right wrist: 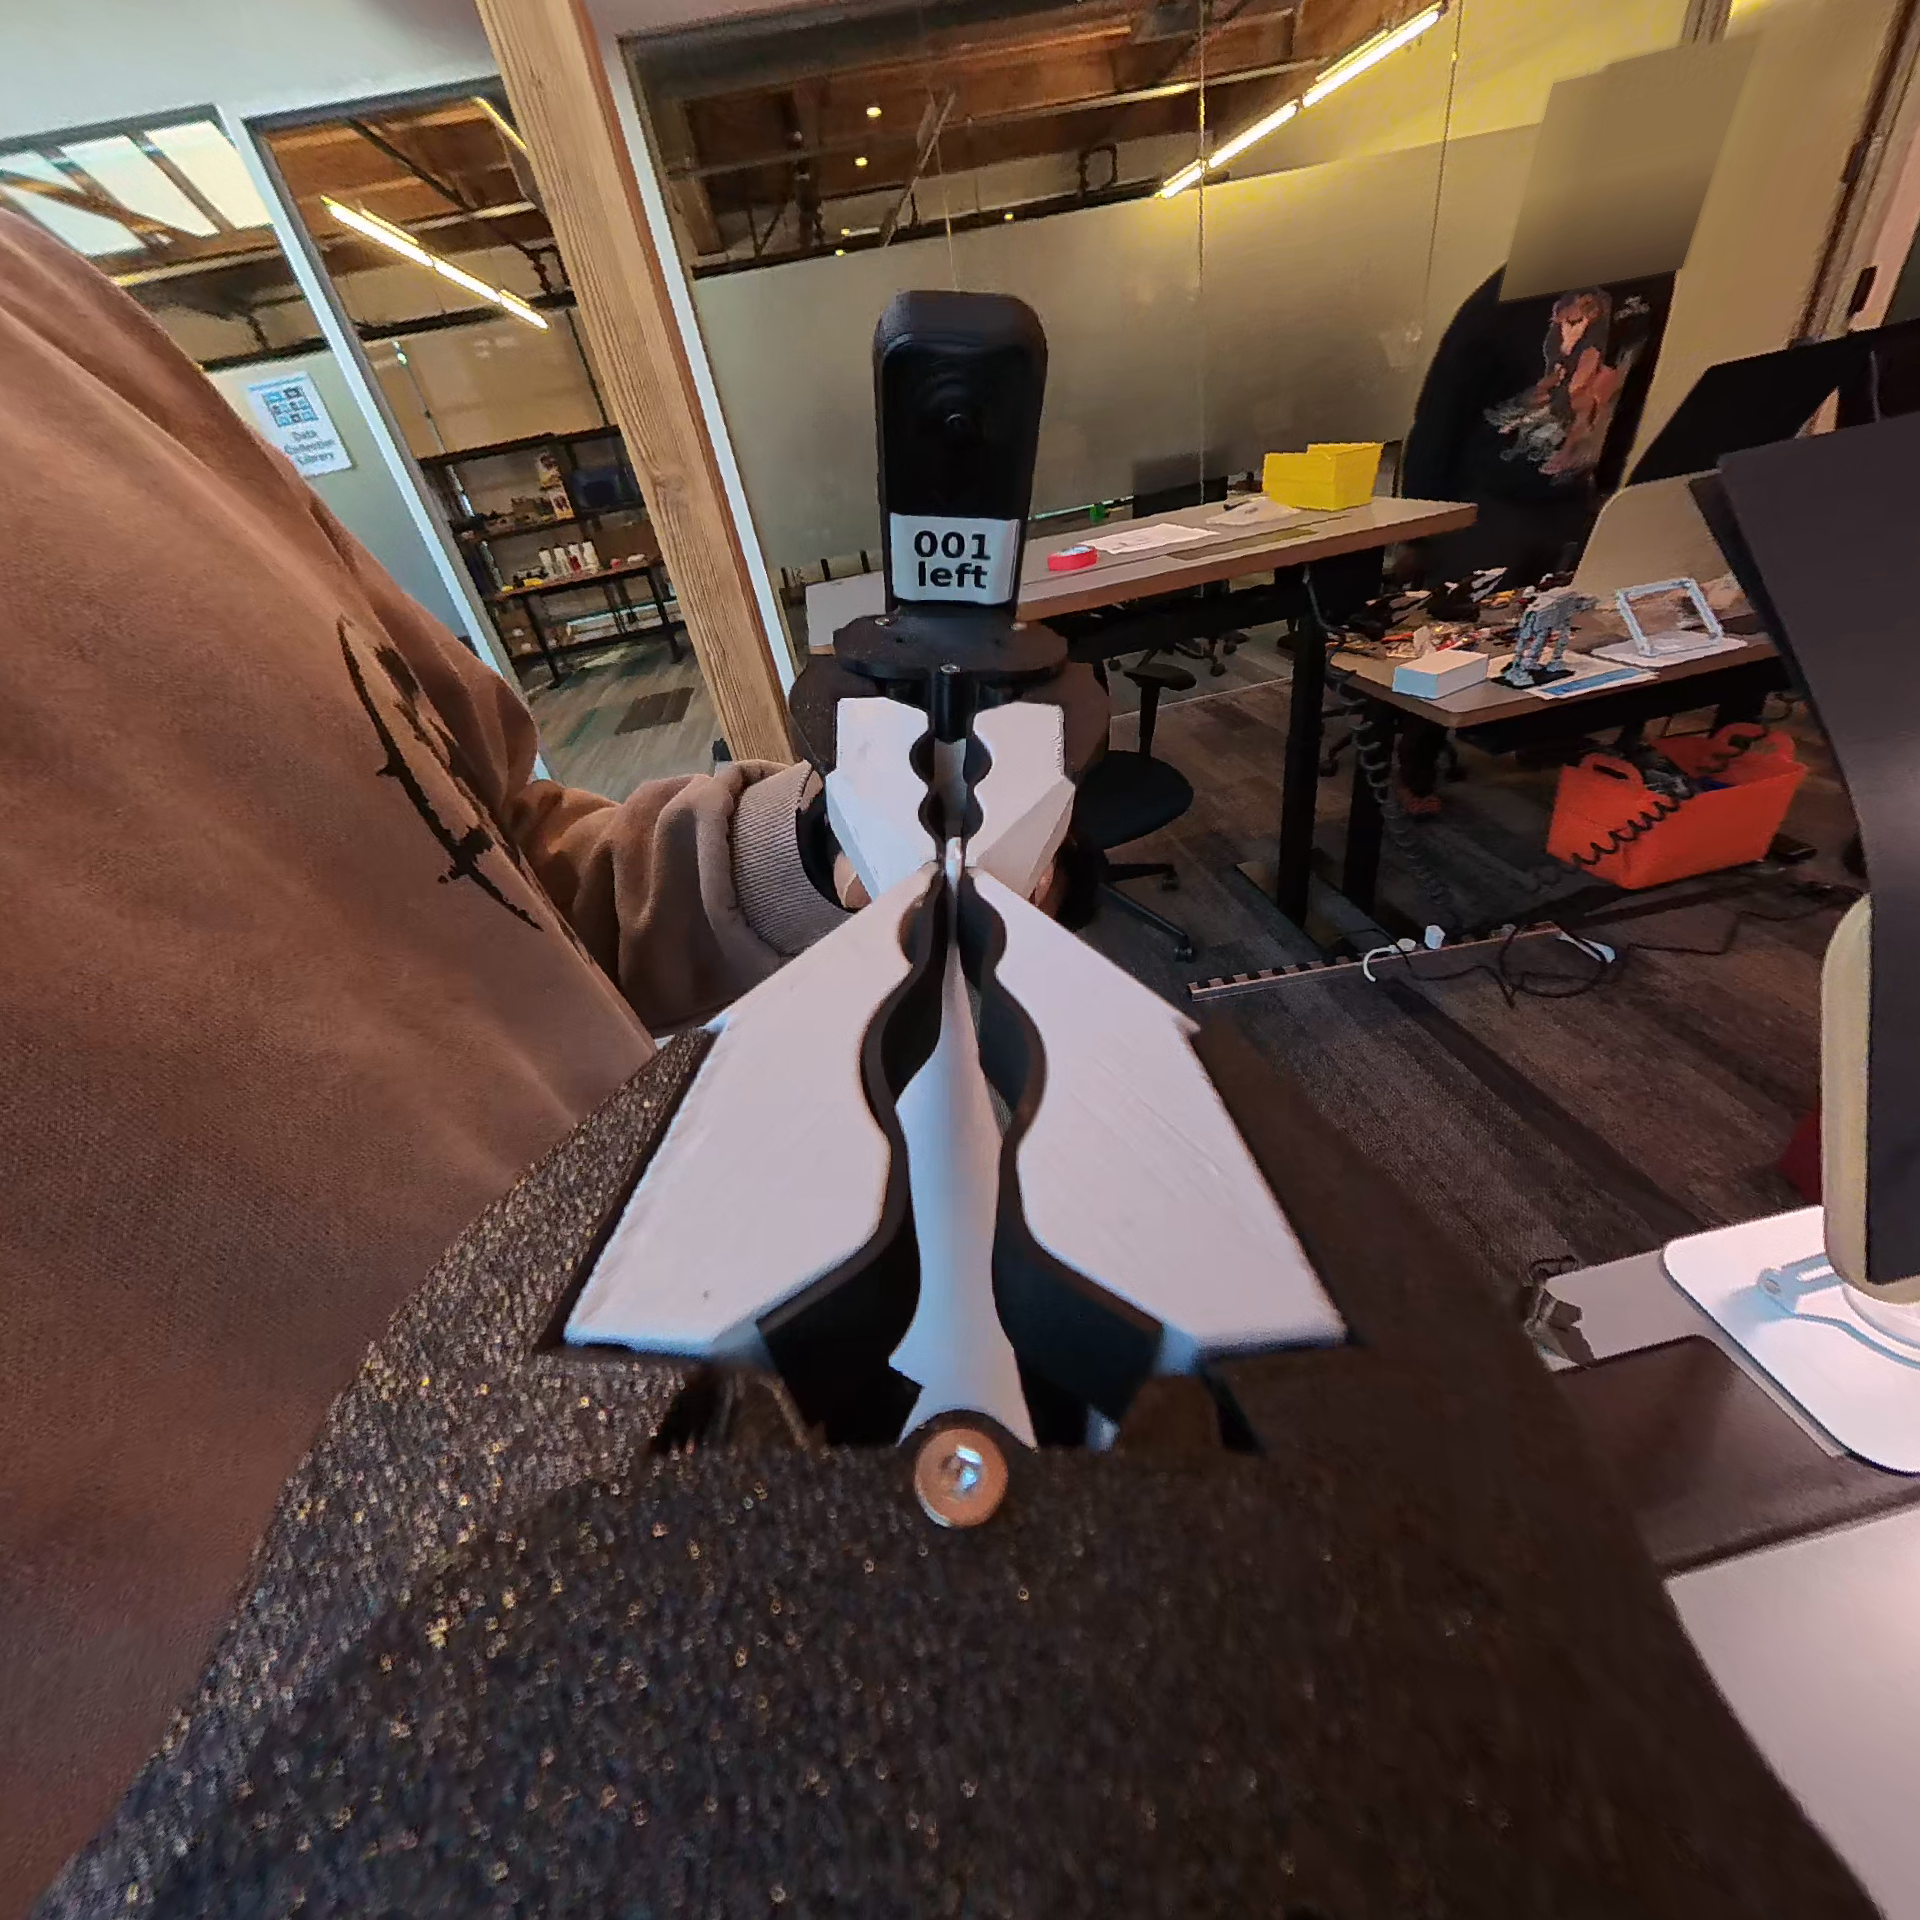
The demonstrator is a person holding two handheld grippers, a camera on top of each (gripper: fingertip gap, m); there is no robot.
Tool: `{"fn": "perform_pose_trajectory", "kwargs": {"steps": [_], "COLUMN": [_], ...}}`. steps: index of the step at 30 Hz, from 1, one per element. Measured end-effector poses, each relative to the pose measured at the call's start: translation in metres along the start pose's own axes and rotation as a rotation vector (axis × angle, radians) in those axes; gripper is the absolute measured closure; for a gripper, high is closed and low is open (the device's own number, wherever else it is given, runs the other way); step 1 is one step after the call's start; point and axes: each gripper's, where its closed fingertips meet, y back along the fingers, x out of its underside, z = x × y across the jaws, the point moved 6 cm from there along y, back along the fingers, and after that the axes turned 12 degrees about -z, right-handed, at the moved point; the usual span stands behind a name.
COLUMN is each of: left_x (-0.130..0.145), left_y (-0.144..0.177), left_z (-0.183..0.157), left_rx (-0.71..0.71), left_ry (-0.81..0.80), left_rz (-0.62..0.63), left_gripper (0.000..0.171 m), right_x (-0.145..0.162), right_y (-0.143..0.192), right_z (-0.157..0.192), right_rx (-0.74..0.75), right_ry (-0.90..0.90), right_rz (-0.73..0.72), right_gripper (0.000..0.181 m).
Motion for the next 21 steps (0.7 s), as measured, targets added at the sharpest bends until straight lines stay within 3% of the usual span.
{"fn": "perform_pose_trajectory", "kwargs": {"steps": [12, 16, 21], "left_x": [0.0005, -0.0025, -0.0082], "left_y": [0.0051, 0.0034, -0.0014], "left_z": [0.0019, -0.0004, -0.0019], "left_rx": [-0.012, 0.001, 0.006], "left_ry": [0.030, 0.024, -0.029], "left_rz": [-0.021, -0.010, 0.000], "left_gripper": [0.171, 0.159, 0.171], "right_x": [-0.0071, -0.0066, -0.0095], "right_y": [0.0054, 0.0046, 0.0029], "right_z": [0.0018, 0.0036, 0.0034], "right_rx": [0.012, -0.017, -0.033], "right_ry": [0.073, 0.067, 0.055], "right_rz": [0.005, 0.042, 0.056], "right_gripper": [0.181, 0.181, 0.181]}}
